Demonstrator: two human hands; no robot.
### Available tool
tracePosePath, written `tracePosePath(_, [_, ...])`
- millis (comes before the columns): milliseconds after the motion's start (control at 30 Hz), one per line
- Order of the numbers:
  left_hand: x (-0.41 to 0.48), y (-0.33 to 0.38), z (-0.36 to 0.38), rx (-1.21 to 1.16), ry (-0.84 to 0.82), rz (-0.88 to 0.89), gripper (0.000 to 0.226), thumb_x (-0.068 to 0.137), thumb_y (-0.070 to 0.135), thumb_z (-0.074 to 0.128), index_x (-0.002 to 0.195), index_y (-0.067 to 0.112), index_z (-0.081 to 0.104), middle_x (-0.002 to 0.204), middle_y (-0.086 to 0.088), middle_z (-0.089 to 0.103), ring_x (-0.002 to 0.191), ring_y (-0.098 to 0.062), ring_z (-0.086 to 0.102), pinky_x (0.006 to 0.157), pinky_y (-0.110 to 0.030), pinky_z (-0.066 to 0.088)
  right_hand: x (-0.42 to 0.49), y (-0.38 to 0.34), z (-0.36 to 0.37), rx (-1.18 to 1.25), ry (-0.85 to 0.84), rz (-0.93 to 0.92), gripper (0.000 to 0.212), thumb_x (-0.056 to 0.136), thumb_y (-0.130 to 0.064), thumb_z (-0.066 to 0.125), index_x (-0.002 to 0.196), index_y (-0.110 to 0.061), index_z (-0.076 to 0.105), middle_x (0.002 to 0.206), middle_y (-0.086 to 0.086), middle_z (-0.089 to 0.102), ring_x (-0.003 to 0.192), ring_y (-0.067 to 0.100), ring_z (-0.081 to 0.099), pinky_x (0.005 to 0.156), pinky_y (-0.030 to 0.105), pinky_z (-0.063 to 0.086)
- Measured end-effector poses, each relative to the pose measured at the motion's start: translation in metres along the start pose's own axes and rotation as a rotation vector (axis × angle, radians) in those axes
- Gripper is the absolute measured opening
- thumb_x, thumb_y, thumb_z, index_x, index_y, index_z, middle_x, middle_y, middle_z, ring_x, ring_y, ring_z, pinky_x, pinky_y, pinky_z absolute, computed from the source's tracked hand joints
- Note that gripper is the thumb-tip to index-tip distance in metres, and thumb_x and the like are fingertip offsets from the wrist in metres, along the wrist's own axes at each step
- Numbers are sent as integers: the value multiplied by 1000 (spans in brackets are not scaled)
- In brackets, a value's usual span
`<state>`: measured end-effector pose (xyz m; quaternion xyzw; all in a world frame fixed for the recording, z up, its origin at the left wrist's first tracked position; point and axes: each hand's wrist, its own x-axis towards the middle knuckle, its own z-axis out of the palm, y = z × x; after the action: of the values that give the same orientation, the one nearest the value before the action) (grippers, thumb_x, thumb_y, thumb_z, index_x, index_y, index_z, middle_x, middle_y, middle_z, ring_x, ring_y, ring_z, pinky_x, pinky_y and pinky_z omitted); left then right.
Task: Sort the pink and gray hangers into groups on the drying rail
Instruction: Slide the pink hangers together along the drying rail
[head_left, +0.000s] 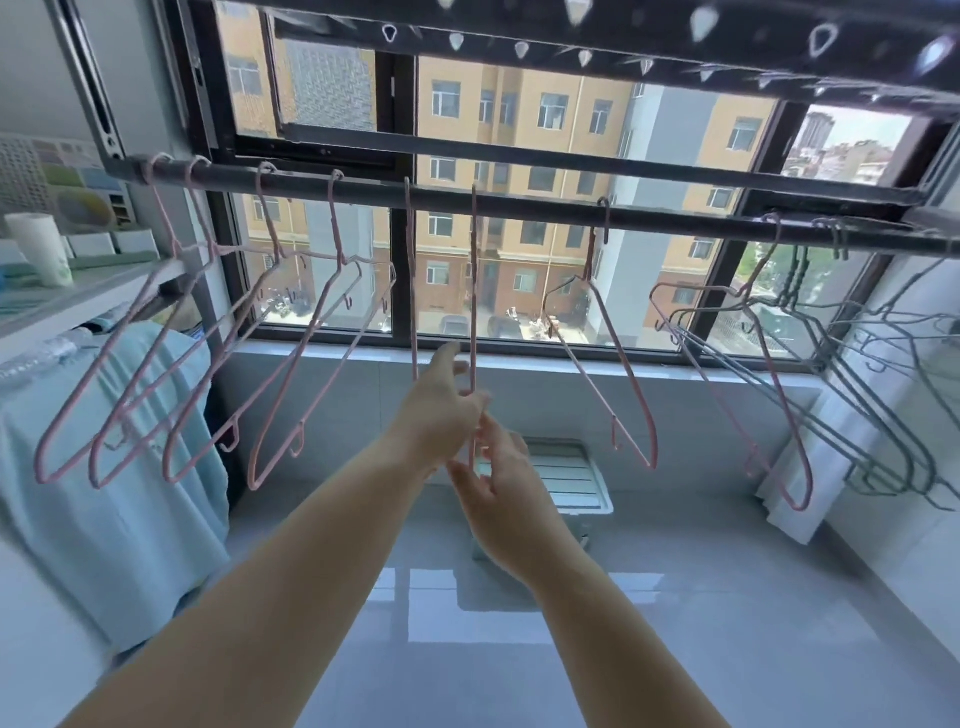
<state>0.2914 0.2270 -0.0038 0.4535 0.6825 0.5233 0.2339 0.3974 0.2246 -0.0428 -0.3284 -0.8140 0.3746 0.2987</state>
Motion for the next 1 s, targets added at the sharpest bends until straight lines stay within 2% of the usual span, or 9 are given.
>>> tracePosePath(100, [-6,4,14,94,152,109,64,86,14,54,141,18,21,146,-5,31,134,-21,30,112,-34,24,-15,2,-22,-65,294,-162,39,87,-14,51,126,-15,48,126,0,46,122,8,38,107,24,32])
tracePosePath(167, [-12,13,27,78,235,269,61,85,9,54,139,16,27,144,-3,35,133,-16,31,109,-25,22,-20,10,-43,-136,591,-252,35,80,-10,53,114,-14,56,115,-3,47,112,1,37,101,13,26])
tracePosePath(233, [-15,23,43,47,184,350,56,85,5,54,136,13,33,139,-4,41,130,-14,37,110,-25,27,-19,23,-66,-192,732,-204,36,79,-7,57,114,-12,53,111,-5,43,103,-3,33,94,14,24])
tracePosePath(367, [-14,29,80,83,-24,310,44,89,11,51,132,9,40,135,-7,46,125,-17,42,104,-24,31,-18,54,-94,-27,533,24,37,84,-14,60,120,-14,47,111,-6,50,108,12,48,96,25,34])
tracePosePath(533, [-13,28,108,8,-84,225,38,94,20,44,131,12,42,133,-6,49,123,-18,44,105,-32,34,-24,69,-103,137,326,-31,16,90,-24,54,104,-34,53,100,-8,64,101,8,59,95,34,46])
tracePosePath(633, [-16,31,115,-151,-77,156,32,94,19,43,126,13,47,122,-5,56,110,-15,52,89,-22,43,-24,73,-108,227,208,-40,19,91,-20,51,107,-30,54,101,-5,66,103,11,60,96,38,46])
tracePosePath(767, [-17,34,119,-378,-76,37,19,95,16,42,111,19,51,110,0,59,90,-6,58,57,-6,48,-18,80,-117,276,113,-96,20,90,-33,50,109,-27,52,80,-8,71,90,7,64,89,28,46])
tracePosePath(867, [-18,36,119,-395,-47,36,17,94,19,43,106,20,55,98,5,60,76,3,62,56,0,43,-13,82,-121,332,92,-151,15,92,-19,47,104,-26,53,69,-8,68,82,11,64,87,32,47])
tracePosePath(1000, [-17,39,116,-393,-34,34,22,93,27,45,111,28,58,95,14,60,67,20,57,52,5,37,-3,80,-121,423,111,-212,12,93,-13,42,97,-20,51,62,-10,62,72,11,59,75,23,45])
